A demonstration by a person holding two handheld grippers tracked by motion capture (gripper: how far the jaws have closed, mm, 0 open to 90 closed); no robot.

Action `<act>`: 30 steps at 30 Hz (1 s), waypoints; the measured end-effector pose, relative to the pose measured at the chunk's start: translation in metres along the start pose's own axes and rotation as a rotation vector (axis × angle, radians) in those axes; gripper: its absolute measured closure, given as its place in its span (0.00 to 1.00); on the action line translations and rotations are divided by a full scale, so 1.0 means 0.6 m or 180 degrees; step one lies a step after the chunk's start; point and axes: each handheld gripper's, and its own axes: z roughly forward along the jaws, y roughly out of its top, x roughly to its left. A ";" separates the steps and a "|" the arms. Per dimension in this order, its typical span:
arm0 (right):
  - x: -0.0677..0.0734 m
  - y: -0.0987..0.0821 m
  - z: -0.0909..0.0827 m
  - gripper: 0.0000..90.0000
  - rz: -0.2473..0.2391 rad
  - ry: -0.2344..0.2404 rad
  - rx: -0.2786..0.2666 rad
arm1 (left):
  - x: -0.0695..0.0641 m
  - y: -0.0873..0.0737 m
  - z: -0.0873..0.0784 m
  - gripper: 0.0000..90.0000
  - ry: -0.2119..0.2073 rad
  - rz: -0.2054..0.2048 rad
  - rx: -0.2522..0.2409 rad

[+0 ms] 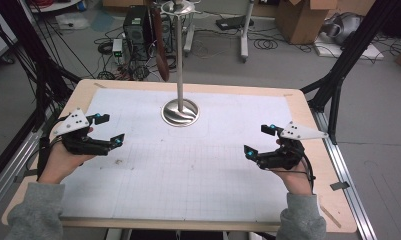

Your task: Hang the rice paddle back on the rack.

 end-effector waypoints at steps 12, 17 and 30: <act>-0.002 -0.001 0.003 0.03 0.0000 0.0004 0.0017 | 0.006 -0.024 -0.023 0.15 0.0078 -0.0020 -0.0044; -0.003 -0.002 0.005 0.03 -0.0016 -0.0001 0.0024 | 0.003 -0.036 -0.032 0.15 0.0092 -0.0048 -0.0060; -0.007 -0.005 0.013 0.03 0.0015 0.0001 0.0110 | -0.009 -0.043 -0.053 0.15 0.0038 -0.0102 -0.0140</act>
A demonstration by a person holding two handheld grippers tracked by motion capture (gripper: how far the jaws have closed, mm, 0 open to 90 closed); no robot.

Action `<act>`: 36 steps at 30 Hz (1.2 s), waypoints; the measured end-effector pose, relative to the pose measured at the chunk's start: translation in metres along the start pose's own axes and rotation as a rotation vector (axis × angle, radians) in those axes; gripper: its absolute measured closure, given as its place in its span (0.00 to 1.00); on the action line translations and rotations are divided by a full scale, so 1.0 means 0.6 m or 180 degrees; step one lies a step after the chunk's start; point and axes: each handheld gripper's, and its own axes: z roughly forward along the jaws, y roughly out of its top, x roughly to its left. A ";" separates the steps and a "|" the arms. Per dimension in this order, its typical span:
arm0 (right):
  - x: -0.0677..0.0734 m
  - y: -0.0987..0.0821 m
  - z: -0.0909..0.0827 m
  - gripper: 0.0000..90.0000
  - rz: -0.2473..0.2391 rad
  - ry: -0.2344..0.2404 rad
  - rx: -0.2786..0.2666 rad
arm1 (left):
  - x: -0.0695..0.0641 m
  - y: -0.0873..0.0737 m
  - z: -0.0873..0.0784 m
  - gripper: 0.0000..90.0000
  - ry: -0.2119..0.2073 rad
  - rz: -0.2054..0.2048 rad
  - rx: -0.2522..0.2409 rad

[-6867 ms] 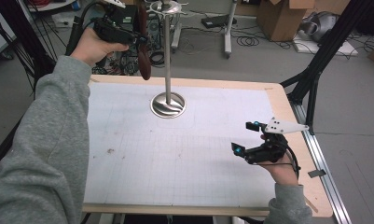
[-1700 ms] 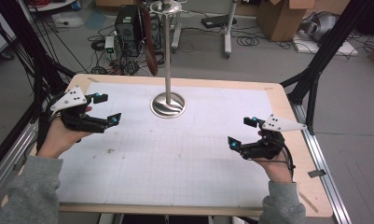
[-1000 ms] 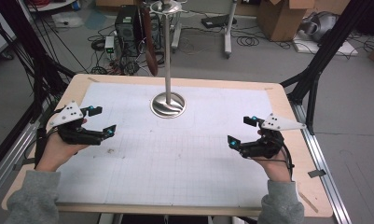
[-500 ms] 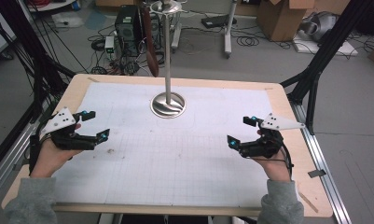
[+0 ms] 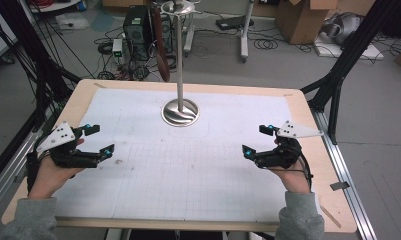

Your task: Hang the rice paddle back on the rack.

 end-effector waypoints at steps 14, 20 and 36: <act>-0.013 -0.011 -0.004 0.03 0.0096 -0.0113 -0.0067 | 0.010 -0.016 -0.034 0.15 0.0238 -0.0071 -0.0021; -0.032 -0.024 -0.019 0.03 0.0248 -0.0278 -0.0191 | 0.018 -0.021 -0.045 0.15 0.0368 -0.0108 -0.0080; -0.059 -0.043 -0.038 0.03 0.0468 -0.0441 -0.0297 | 0.037 -0.033 -0.060 0.15 0.0540 -0.0228 -0.0070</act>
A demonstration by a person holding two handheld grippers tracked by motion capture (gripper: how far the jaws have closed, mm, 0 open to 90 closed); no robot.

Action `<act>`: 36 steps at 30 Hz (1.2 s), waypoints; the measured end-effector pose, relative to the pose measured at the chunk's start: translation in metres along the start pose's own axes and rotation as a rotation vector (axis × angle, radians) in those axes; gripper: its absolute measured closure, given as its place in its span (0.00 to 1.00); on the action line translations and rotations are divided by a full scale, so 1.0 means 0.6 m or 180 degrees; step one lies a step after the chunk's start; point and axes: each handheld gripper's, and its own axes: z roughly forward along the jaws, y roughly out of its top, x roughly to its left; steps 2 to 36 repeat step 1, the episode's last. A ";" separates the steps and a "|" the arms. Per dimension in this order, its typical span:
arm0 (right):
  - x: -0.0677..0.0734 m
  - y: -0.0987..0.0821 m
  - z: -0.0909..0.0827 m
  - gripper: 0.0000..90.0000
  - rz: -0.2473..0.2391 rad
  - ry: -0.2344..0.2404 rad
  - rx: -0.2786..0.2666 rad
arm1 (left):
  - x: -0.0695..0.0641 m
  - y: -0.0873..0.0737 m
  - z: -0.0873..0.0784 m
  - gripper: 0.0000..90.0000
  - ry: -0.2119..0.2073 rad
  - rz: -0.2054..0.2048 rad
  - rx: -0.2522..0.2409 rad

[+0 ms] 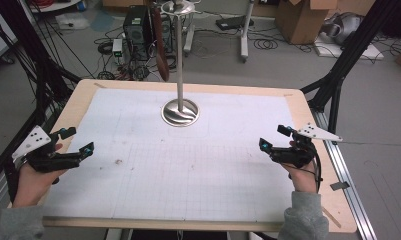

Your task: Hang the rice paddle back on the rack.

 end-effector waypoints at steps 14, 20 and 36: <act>0.000 0.000 0.000 0.03 0.0012 -0.0001 -0.0005 | 0.000 0.000 0.001 0.15 0.0005 -0.0009 -0.0001; 0.000 0.000 0.000 0.03 0.0012 -0.0001 -0.0005 | 0.000 0.000 0.001 0.15 0.0005 -0.0009 -0.0001; 0.000 0.000 0.000 0.03 0.0012 -0.0001 -0.0005 | 0.000 0.000 0.001 0.15 0.0005 -0.0009 -0.0001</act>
